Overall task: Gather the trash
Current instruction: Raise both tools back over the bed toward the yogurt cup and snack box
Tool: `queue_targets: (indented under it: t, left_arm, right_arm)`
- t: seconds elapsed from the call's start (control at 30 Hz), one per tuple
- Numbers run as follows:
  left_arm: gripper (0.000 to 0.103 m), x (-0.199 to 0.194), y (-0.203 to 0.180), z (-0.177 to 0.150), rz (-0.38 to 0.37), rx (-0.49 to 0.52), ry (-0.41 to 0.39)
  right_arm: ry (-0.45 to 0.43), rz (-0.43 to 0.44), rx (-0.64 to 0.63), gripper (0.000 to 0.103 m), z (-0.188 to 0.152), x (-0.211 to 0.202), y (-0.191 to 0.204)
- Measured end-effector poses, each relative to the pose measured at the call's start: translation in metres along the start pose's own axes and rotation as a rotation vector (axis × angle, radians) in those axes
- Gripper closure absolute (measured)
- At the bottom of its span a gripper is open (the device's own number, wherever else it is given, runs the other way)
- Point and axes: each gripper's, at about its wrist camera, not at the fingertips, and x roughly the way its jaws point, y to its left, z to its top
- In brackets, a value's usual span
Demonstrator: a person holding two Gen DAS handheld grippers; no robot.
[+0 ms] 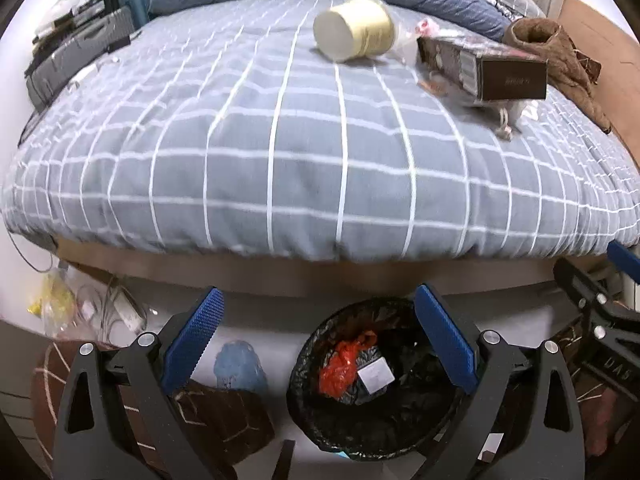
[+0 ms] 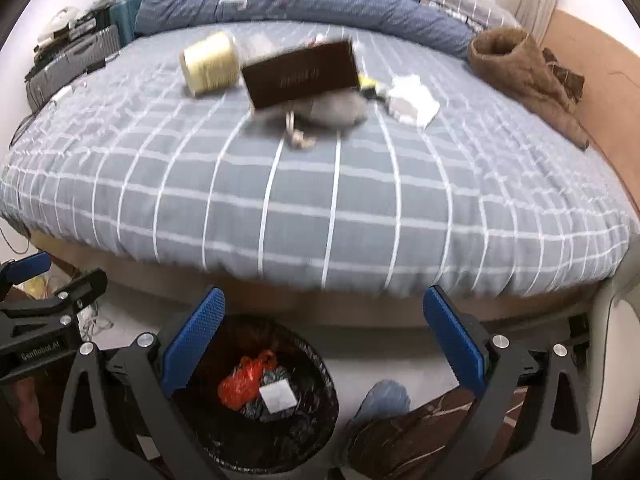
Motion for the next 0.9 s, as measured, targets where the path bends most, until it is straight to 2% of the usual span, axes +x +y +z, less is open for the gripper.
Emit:
queue_targets:
  t: [0.43,0.9]
  left_arm:
    - [0.008,-0.021,-0.005,0.050,-0.006,0.004,-0.074]
    - [0.008,0.003,-0.009,0.115,-0.012,0.006,-0.105]
  right_arm:
    - [-0.127,-0.036,0.005,0.007,0.055,-0.025,-0.015]
    - [-0.172,-0.075,-0.004,0.007,0.109,-0.004,-0.024]
